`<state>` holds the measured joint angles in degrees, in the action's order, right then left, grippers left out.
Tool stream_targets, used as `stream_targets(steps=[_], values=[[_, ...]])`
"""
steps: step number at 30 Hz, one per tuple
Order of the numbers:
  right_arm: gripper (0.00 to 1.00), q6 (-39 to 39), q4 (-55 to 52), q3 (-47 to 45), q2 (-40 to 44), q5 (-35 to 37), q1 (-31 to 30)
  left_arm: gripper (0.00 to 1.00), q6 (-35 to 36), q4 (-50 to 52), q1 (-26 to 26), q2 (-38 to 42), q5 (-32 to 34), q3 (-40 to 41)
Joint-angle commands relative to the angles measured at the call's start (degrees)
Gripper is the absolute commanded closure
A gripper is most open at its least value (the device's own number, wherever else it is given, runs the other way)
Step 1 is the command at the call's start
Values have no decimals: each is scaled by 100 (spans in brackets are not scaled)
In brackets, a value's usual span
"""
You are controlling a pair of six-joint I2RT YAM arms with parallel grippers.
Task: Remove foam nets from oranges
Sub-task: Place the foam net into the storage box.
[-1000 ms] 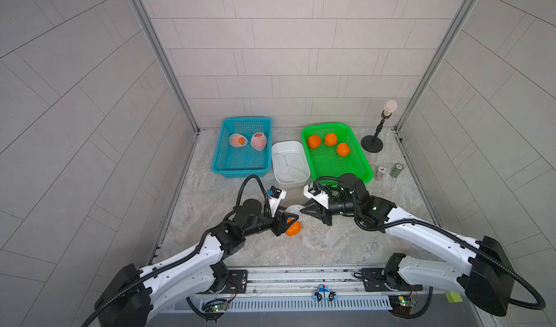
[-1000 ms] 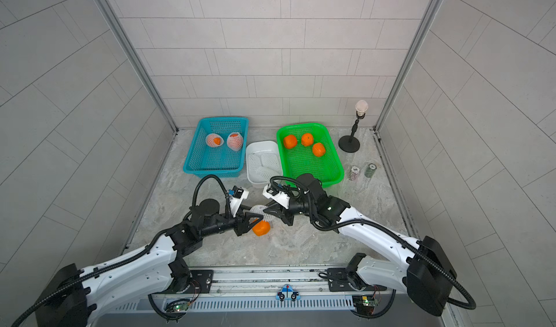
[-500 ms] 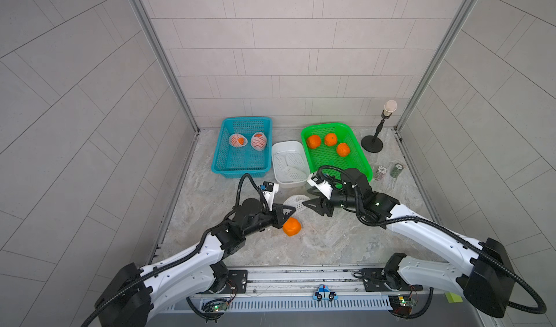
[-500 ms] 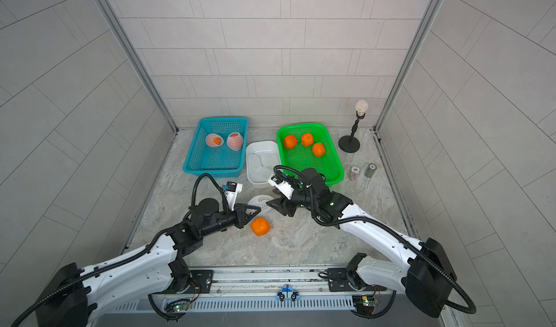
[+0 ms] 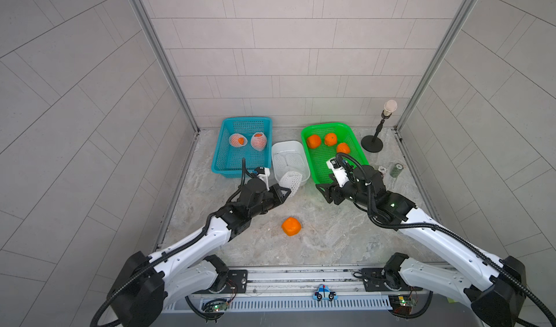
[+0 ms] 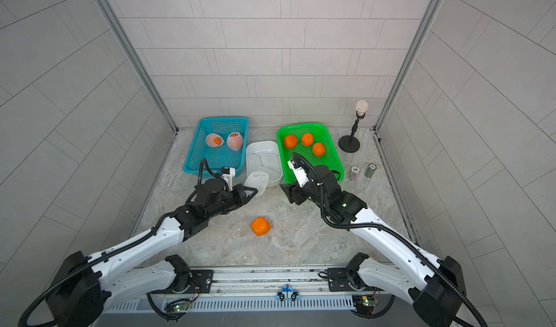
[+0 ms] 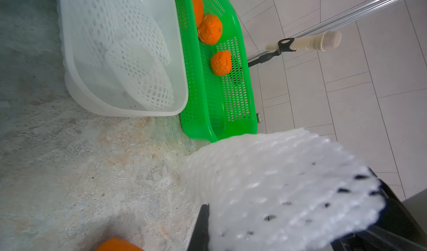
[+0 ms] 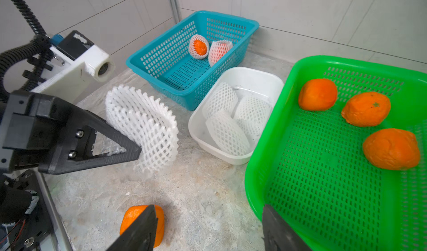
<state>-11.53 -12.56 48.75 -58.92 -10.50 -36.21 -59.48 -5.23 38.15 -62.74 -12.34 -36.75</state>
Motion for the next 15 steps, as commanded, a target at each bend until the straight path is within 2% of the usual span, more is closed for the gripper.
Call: stream_targets(steps=[1,6,10,12,15], values=[[27,-371,-395,245,-157,490,30,100,-74,1113,-203,-402,94,-762],[27,-508,-713,525,-468,618,43,100,87,1642,-888,-1356,-129,-1749],[27,-470,-694,504,-420,786,52,100,677,2295,-1114,-2465,-426,-2942],[27,-439,-577,414,-322,861,61,99,1097,2460,-1162,-3043,-808,-3559],[26,-433,-392,283,-197,855,81,96,2236,3860,-1253,-3958,-854,-4971]])
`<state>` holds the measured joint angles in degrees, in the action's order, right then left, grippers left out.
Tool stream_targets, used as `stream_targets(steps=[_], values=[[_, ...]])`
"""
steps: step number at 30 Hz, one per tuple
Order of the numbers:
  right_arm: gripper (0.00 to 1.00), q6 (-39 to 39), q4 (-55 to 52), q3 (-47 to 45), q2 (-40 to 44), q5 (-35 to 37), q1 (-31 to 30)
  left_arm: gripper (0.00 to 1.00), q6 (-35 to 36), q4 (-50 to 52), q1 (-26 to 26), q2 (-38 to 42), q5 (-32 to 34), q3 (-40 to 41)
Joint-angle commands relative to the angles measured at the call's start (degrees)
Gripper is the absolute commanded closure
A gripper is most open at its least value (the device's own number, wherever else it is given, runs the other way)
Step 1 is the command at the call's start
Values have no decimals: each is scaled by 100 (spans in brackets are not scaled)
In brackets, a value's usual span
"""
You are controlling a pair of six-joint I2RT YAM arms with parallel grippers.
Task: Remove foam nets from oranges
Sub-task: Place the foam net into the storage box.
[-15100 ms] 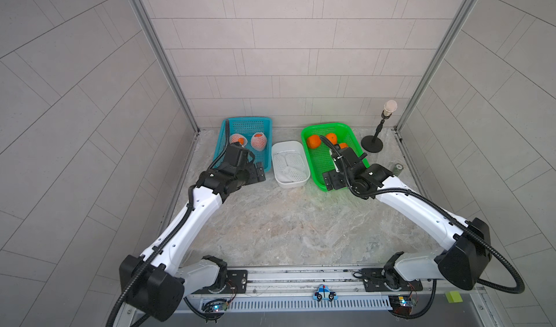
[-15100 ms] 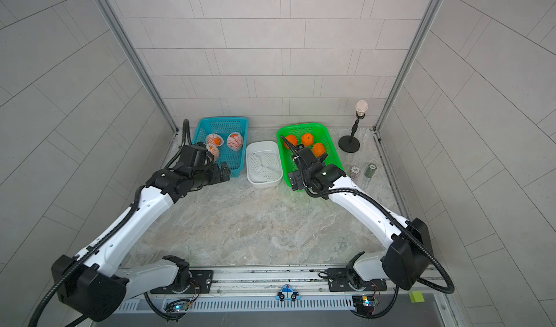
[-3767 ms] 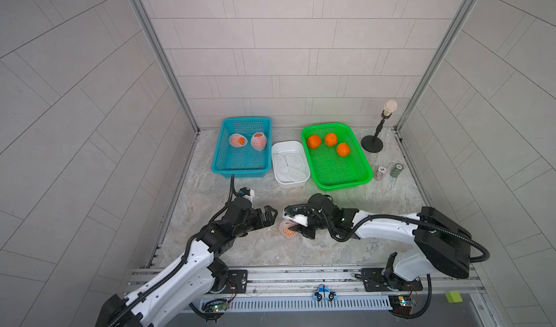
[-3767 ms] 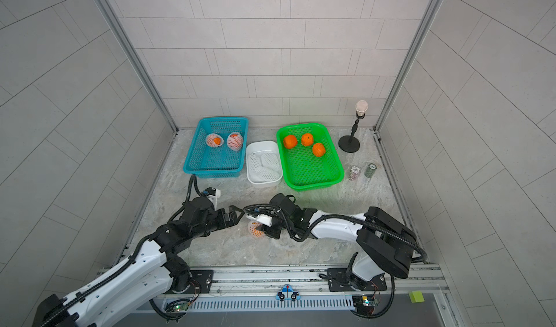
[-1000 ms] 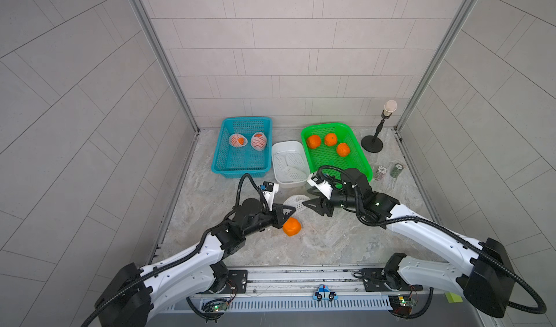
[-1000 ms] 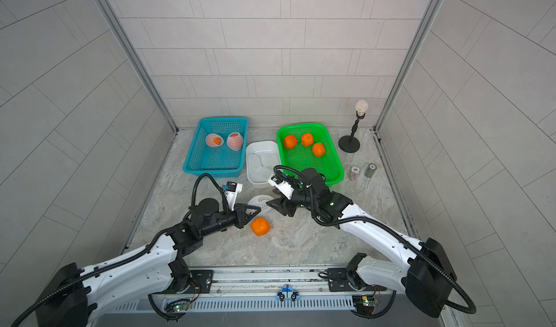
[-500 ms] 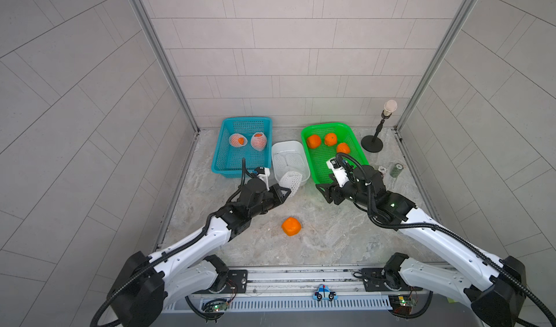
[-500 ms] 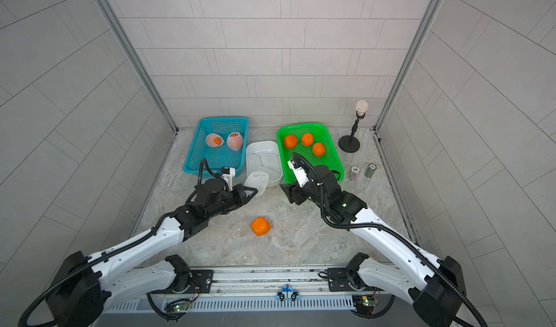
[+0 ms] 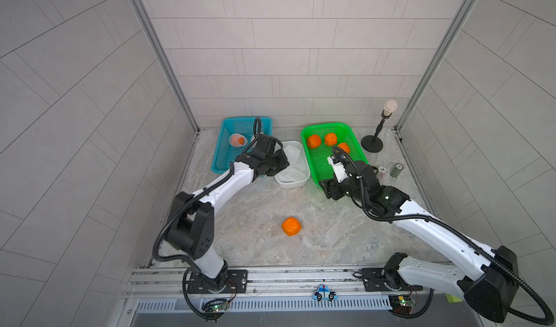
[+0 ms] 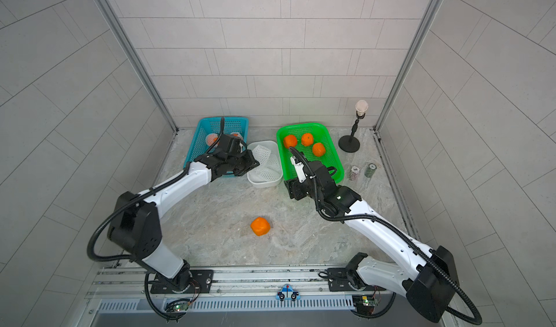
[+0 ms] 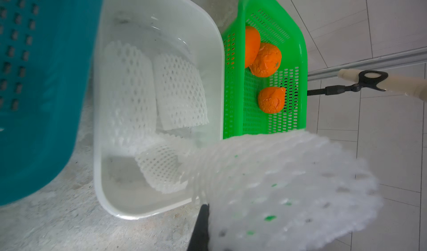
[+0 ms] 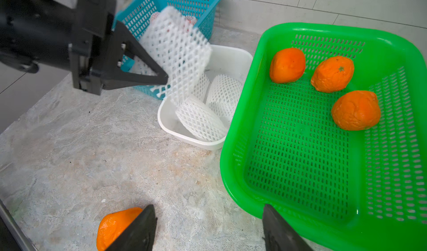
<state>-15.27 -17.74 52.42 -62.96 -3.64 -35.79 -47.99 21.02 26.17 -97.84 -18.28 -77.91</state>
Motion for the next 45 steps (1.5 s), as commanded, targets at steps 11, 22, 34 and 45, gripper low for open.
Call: stream_targets(steps=[11,22,34,45], values=[[25,-136,253,-118,91,-110,104,92,3037,2569,-148,-2059,720,-2997],[25,-156,138,-10,64,-163,104,72,4163,3025,-144,-2762,633,-4023],[25,-106,7,108,11,-175,100,43,4131,2996,-146,-2802,930,-4212],[22,52,130,-119,201,-366,102,25,3891,2903,-60,-2170,1307,-3965]])
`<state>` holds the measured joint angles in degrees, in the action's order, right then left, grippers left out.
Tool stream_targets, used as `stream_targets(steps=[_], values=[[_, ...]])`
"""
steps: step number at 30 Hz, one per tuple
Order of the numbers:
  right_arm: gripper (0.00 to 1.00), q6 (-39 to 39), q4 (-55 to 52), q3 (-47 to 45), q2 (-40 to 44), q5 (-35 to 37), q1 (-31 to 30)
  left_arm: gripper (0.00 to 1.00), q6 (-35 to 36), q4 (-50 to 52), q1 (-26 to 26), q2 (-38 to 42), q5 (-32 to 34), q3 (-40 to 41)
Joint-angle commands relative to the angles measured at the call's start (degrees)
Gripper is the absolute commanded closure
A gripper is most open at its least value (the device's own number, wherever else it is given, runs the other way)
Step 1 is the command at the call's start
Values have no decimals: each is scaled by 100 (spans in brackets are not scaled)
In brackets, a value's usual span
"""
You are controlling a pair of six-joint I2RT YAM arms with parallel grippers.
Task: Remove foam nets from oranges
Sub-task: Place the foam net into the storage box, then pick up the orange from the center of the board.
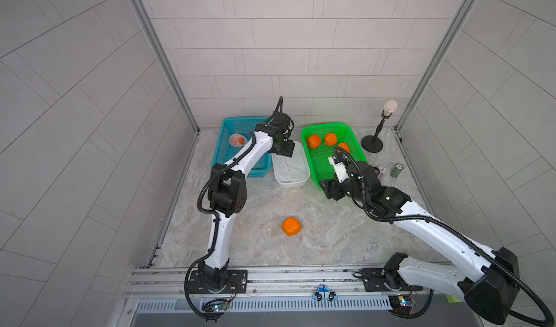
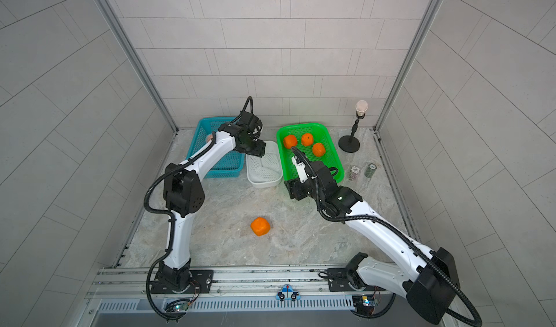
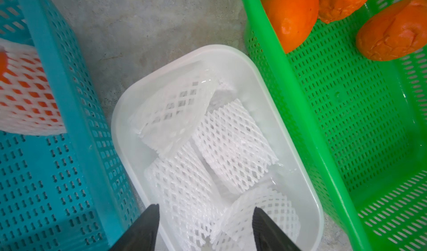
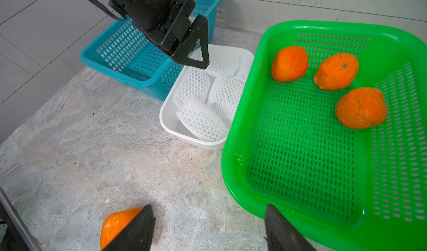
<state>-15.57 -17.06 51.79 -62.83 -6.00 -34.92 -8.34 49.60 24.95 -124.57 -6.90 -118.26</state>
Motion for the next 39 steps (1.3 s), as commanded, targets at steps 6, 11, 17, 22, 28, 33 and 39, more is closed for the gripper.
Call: stream_targets(steps=[6,11,17,22,28,33,39], values=[[19,497,381,-584,503,-918,-64,17,-496,-518,176,1631,-48,1411],[18,1355,353,-982,685,-1170,-702,12,-727,-789,338,2717,-54,2667],[17,3045,502,-1590,826,-1311,-1845,0,-895,-967,433,3893,-48,3961],[13,4127,421,-1596,580,-1070,-2390,0,-1042,-1018,458,4613,-110,4890],[0,4913,621,-1755,75,-1079,-2485,0,-1464,-1290,449,5497,108,5958],[0,5449,652,-1664,-385,-1049,-2487,0,-2084,-1480,441,6000,338,6730],[1,5624,611,-1171,-1003,-1130,-2450,0,-2122,-1521,430,6300,505,7185]])
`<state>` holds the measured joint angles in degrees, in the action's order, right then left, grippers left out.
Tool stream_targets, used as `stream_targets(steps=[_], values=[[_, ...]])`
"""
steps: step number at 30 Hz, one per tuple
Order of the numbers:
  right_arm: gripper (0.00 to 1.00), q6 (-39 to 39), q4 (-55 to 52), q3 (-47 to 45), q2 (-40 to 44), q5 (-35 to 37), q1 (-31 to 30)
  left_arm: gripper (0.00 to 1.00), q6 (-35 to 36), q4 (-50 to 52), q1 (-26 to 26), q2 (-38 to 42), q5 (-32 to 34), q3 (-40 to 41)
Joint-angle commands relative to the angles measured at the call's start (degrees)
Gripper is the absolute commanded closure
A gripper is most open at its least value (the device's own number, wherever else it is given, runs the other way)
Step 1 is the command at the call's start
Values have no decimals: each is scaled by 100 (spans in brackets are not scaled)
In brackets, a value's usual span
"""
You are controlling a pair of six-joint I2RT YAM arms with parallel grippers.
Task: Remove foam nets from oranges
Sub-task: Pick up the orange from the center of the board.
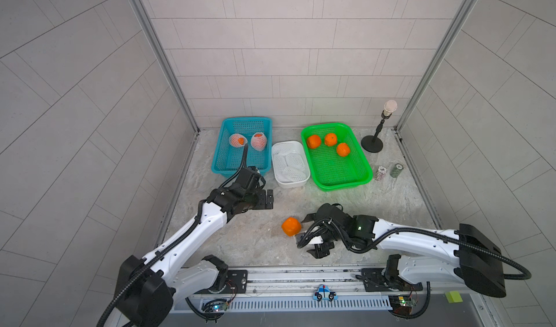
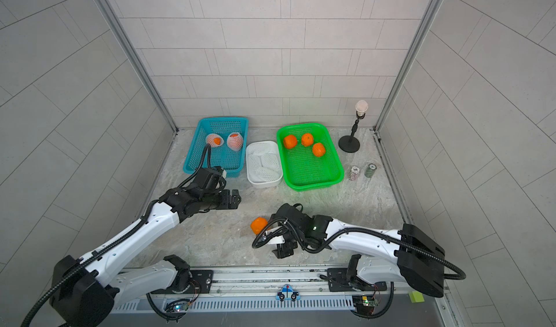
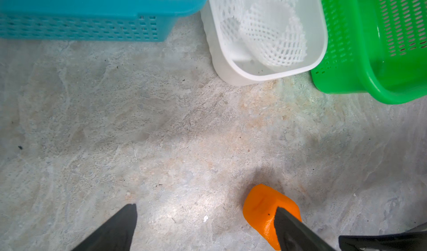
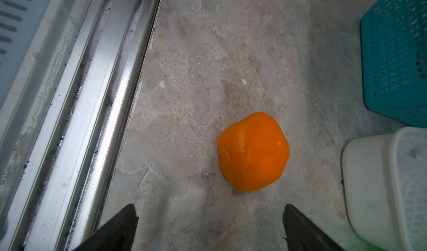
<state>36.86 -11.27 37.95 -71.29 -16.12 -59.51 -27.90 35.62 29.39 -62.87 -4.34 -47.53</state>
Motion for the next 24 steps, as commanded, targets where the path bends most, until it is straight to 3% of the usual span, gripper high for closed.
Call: stream_targets(steps=[1,11,20,24], values=[[1,391,45,265,-256,-142,31,0,-159,-72,-16,142,311,134],[3,579,135,793,-1088,-407,240,0,-356,14,-21,235,633,274],[6,894,-34,1468,-1928,-640,451,0,-567,-603,-21,758,586,769],[12,952,-169,1736,-2311,-823,567,0,-559,-599,-21,807,669,770]])
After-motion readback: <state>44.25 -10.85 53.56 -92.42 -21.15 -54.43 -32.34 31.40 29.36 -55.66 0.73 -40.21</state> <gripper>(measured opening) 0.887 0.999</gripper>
